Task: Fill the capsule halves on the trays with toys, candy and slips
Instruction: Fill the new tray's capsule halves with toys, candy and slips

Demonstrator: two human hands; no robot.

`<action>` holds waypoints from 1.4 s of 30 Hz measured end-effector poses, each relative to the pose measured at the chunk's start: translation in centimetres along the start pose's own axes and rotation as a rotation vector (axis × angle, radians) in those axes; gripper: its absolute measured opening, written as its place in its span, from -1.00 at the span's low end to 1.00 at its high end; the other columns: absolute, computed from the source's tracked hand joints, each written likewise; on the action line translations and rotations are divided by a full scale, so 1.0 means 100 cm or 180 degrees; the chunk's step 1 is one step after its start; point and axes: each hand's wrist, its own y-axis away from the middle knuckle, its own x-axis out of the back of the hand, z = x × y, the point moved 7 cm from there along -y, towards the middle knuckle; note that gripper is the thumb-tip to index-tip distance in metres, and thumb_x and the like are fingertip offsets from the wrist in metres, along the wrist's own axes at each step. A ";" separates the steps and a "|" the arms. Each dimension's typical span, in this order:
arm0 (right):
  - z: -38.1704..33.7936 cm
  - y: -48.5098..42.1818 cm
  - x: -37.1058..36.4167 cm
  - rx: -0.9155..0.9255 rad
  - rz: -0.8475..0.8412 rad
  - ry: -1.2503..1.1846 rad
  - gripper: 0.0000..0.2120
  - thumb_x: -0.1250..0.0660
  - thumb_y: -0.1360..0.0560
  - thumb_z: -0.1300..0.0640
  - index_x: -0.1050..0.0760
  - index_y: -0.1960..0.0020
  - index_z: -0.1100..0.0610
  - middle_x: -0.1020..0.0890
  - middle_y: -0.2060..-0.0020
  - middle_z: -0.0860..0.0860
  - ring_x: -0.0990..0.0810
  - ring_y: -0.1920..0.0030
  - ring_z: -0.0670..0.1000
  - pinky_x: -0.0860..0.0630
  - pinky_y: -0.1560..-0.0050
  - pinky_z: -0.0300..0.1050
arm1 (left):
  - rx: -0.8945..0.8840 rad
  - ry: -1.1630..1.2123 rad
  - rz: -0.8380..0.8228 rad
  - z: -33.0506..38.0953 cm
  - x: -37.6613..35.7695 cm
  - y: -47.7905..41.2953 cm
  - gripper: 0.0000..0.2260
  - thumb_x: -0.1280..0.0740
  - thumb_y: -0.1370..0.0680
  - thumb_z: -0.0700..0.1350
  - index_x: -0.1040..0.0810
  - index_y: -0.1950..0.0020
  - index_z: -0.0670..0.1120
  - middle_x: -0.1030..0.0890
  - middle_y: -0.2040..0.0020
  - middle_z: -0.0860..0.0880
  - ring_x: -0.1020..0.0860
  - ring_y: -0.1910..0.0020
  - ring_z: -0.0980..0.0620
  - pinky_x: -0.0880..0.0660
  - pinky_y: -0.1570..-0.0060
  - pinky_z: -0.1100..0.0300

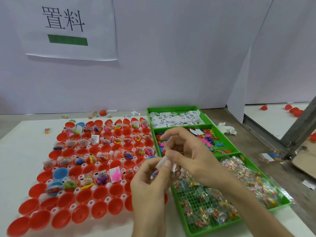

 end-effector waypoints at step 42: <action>0.077 -0.042 0.053 -0.1430 -0.0083 0.2532 -0.90 -0.57 -0.40 0.05 -0.66 0.19 -0.01 -0.67 0.27 -0.10 -0.59 0.24 -0.15 -0.52 0.18 -0.21 | 0.0059 -0.0569 0.0361 -0.005 0.012 -0.004 -0.71 -0.43 -0.52 -0.30 -0.76 0.20 0.09 -0.74 0.14 0.05 -0.71 0.15 0.07 -0.59 0.27 0.33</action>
